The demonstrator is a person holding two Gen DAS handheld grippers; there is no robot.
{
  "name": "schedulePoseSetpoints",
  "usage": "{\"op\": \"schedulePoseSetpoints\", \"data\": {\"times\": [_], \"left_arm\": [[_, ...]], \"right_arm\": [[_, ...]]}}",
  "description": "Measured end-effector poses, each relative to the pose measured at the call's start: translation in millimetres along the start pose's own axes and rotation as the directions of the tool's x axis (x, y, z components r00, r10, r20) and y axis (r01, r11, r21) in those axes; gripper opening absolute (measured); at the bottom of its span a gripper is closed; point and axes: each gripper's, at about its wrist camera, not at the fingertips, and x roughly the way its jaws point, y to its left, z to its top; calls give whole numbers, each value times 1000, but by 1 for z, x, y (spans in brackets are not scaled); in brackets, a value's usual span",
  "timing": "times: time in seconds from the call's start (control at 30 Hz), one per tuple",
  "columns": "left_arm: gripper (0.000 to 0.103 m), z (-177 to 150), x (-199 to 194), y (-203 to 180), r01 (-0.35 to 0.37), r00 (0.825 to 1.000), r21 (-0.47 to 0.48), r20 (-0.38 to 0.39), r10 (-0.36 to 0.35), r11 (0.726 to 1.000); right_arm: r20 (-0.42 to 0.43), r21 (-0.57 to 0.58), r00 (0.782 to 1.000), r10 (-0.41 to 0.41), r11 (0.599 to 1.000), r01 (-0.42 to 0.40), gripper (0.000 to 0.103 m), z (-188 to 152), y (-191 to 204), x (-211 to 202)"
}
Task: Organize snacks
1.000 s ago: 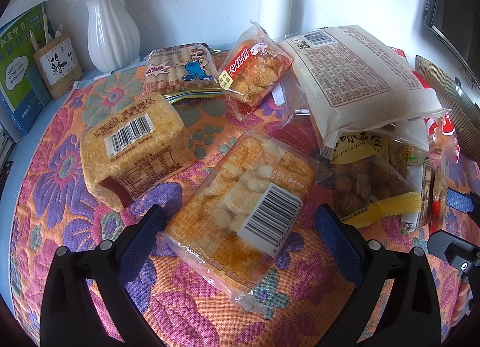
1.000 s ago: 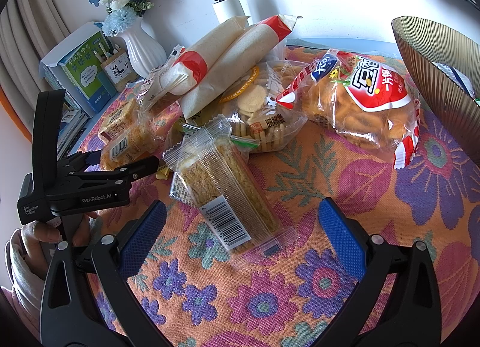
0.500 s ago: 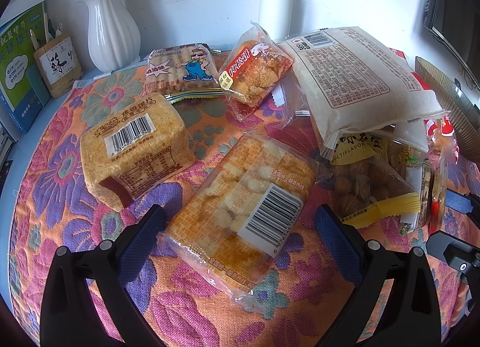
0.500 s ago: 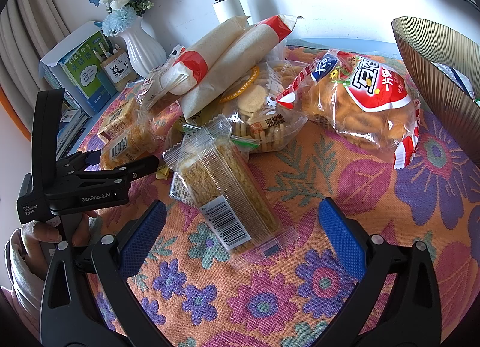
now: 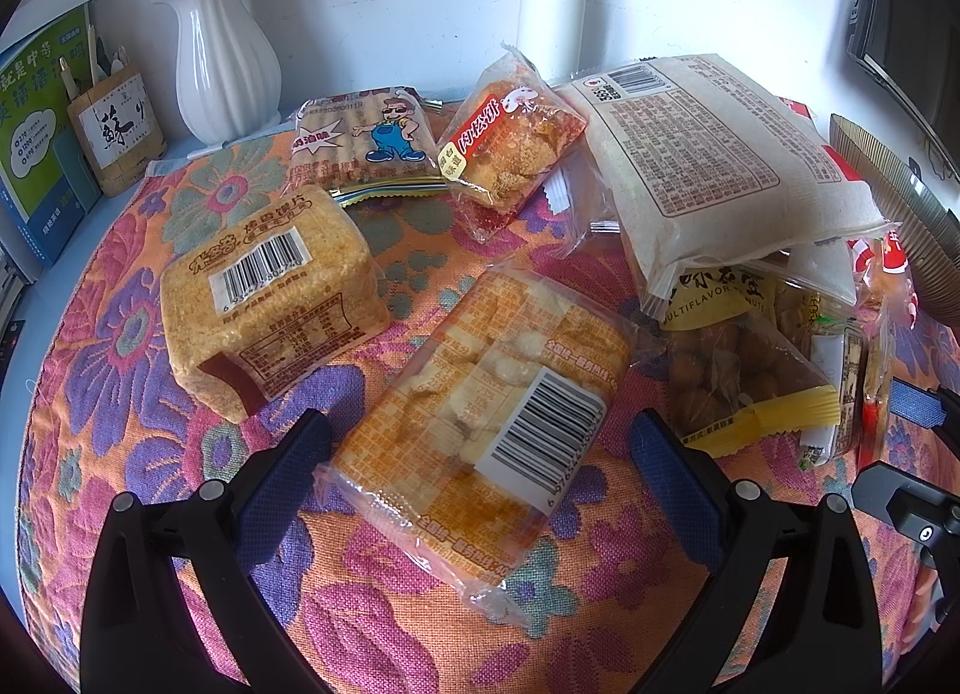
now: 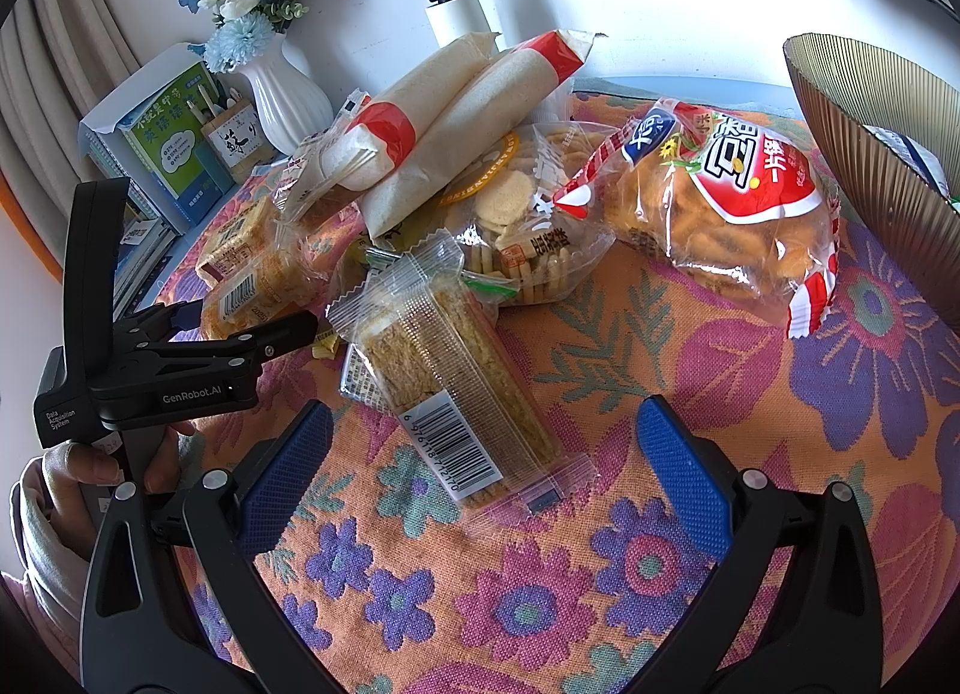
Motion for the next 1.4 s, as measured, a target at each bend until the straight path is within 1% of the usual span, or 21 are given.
{"op": "schedulePoseSetpoints", "data": {"times": [0.23, 0.43, 0.47, 0.53, 0.57, 0.6, 0.63, 0.67, 0.7, 0.73, 0.77, 0.8, 0.83, 0.97, 1.1, 1.27, 1.4], "left_arm": [[98, 0, 0, 4, 8, 1000, -8, 4, -8, 1000], [98, 1, -1, 10, 43, 999, -45, 22, -42, 998], [98, 2, -1, 11, 51, 998, -55, 27, -50, 997], [98, 3, -1, 14, 64, 998, -70, 34, -62, 995], [98, 3, -1, 15, 69, 997, -78, 38, -67, 995], [98, 4, 0, 16, 75, 997, -85, 41, -72, 994], [98, 4, 0, 16, 80, 996, -90, 45, -76, 993], [98, 6, 1, 18, 87, 995, -98, 50, -82, 991], [96, 7, 1, 20, 103, 993, -107, 61, -97, 989], [73, 8, 0, 24, 129, 989, -117, 80, -120, 985], [64, 8, -2, 29, 150, 986, -127, 96, -138, 980], [52, 8, -2, 33, 174, 982, -134, 102, -161, 976], [49, 8, -1, 37, 197, 977, -143, 107, -183, 970], [47, 8, -5, 30, 195, 976, -131, 125, -179, 972], [47, 7, -11, 30, 195, 971, -144, 167, -170, 970], [47, 6, -19, 32, 176, 967, -158, 214, -141, 972], [47, 3, -24, 34, 160, 964, -158, 236, -120, 974]], "right_arm": [[0, 0, 1000, -1, 1000, 1, 100, 0, 0, 0], [4, -7, 1000, 1, 1000, -1, 100, 1, 1, -1], [7, -8, 1000, 4, 1000, -4, 99, 1, 2, -2], [10, -13, 1000, 20, 1000, -20, 85, 1, 3, -3], [9, -16, 1000, 28, 999, -28, 80, 1, 3, -3], [7, -18, 999, 34, 999, -34, 69, 1, 3, -3], [7, -21, 999, 49, 999, -49, 47, 1, 3, -3], [5, -26, 996, 88, 996, -87, 41, 1, 4, -4], [5, -33, 995, 96, 995, -96, 40, 1, 4, -4], [6, -39, 996, 94, 995, -94, 39, 1, 6, -5], [11, -44, 995, 103, 994, -102, 39, 0, 7, -6], [17, -47, 993, 116, 992, -115, 39, 0, 8, -7], [30, -48, 991, 129, 991, -127, 39, 0, 7, -10], [60, -30, 984, 168, 986, -166, 39, 0, 1, -16], [90, -24, 974, 206, 978, -205, 39, 1, -2, -22], [116, -20, 969, 218, 976, -217, 39, 0, -4, -28], [135, -12, 965, 225, 974, -225, 39, -1, -5, -31]]}}
